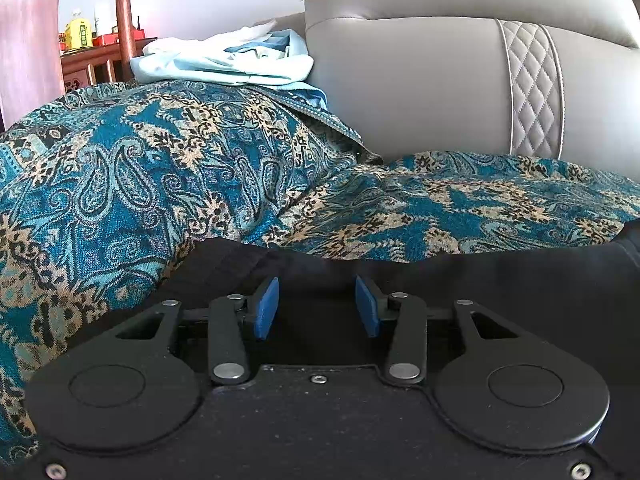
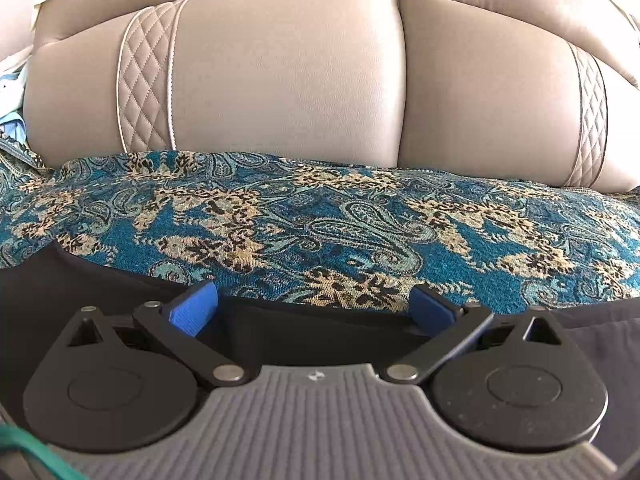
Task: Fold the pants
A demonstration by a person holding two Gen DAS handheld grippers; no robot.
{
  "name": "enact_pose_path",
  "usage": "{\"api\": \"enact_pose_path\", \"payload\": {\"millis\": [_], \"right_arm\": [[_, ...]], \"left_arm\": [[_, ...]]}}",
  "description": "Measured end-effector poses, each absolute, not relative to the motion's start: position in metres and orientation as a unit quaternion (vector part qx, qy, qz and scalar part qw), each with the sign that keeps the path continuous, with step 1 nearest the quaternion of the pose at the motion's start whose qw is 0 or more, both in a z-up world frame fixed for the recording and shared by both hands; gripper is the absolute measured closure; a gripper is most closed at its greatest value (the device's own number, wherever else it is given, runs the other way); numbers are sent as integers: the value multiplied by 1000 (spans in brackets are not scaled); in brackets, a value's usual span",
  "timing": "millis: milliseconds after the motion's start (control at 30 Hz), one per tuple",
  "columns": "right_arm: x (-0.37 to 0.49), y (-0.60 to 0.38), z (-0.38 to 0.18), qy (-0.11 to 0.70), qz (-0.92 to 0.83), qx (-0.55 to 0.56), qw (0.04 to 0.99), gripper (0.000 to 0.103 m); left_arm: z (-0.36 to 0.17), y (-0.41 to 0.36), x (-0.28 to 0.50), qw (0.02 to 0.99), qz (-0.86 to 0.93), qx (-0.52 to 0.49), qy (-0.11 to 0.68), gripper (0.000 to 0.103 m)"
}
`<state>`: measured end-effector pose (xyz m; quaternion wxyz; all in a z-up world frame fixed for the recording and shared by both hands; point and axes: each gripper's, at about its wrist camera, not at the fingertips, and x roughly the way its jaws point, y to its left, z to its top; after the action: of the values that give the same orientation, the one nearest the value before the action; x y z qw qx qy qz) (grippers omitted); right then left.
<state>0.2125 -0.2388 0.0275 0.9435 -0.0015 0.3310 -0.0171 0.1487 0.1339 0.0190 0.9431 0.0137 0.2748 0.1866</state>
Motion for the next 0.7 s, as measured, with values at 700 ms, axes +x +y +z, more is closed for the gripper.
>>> {"api": "enact_pose_path", "payload": {"millis": [700], "right_arm": [[98,-113,55,289,230,-74,926,0]], "left_arm": [[18,133,148,944,186,13,271,59]]}}
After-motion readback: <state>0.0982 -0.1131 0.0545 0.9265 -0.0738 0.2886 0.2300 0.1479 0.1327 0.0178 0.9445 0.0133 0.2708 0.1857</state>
